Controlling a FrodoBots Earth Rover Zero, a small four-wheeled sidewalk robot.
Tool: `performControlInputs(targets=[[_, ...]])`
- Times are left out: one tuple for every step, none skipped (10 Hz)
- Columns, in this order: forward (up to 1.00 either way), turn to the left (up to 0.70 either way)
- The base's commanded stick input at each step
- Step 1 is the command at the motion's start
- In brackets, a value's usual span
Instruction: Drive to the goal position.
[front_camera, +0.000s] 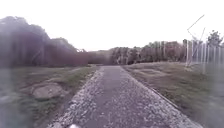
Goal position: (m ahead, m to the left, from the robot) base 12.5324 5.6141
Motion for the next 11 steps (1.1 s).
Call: performControlInputs(targets=[[0.50,-0.17],[0.50,-0.49],[0.50,-0.50],[0.50,-0.26],[0.50,-0.05],[0.50,0.00],[0.50,0.00],[0.50,0.00],[0.50,0.00],[0.50,0.00],[0.50,0.00]])
